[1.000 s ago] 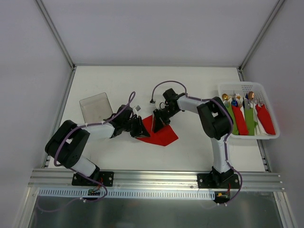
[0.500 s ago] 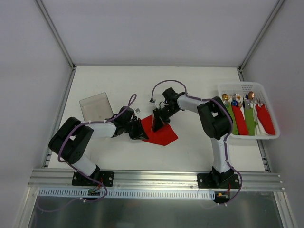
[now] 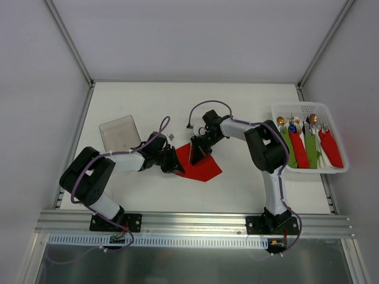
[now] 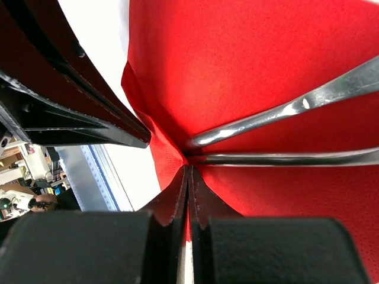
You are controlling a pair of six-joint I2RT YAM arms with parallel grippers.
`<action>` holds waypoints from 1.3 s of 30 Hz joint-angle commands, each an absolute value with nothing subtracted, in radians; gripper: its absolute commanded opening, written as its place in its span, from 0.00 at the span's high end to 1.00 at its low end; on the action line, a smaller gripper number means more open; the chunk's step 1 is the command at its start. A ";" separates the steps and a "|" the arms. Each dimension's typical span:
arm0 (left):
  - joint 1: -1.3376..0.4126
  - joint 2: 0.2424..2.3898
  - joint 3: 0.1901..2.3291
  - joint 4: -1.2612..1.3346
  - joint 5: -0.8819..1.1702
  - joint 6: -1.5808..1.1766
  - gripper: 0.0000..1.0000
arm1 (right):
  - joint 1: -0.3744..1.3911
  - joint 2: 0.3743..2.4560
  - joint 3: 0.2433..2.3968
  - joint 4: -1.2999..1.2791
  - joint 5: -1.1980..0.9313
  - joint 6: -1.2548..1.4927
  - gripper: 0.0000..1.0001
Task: Place the utensils on the paper napkin and roll it up
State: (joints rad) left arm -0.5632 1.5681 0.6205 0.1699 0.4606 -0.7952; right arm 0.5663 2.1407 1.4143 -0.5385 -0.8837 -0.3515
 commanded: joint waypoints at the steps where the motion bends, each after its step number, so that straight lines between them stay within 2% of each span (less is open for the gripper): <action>1: -0.565 1.552 0.647 0.156 0.442 -0.769 1.00 | 0.561 2.145 1.448 -0.561 -0.888 -0.367 1.00; 10: -0.558 1.635 0.643 0.164 0.443 -0.782 1.00 | 0.563 2.145 1.466 -0.561 -0.887 -0.348 1.00; 13: -0.558 1.647 0.643 0.172 0.440 -0.792 1.00 | 0.560 2.134 1.474 -0.586 -0.861 -0.354 0.82; 14: -0.558 1.654 0.641 0.173 0.439 -0.793 1.00 | 0.554 2.126 1.473 -0.600 -0.850 -0.356 0.69; 17: -0.557 1.667 0.641 0.184 0.433 -0.811 1.00 | 0.525 2.083 1.460 -0.633 -0.827 -0.371 0.59; 19: -0.557 1.674 0.640 0.189 0.434 -0.821 1.00 | 0.502 2.056 1.453 -0.650 -0.810 -0.377 0.58; 26: -0.557 1.709 0.618 0.242 0.419 -0.882 1.00 | 0.442 1.892 1.367 -0.721 -0.744 -0.413 0.70; 31: -0.552 1.732 0.588 0.287 0.428 -0.960 1.00 | 0.459 1.812 1.293 -0.715 -0.808 -0.377 0.79; 39: -0.554 1.804 0.552 0.429 0.417 -1.095 1.00 | 0.538 1.862 1.244 -0.626 -0.808 -0.315 0.84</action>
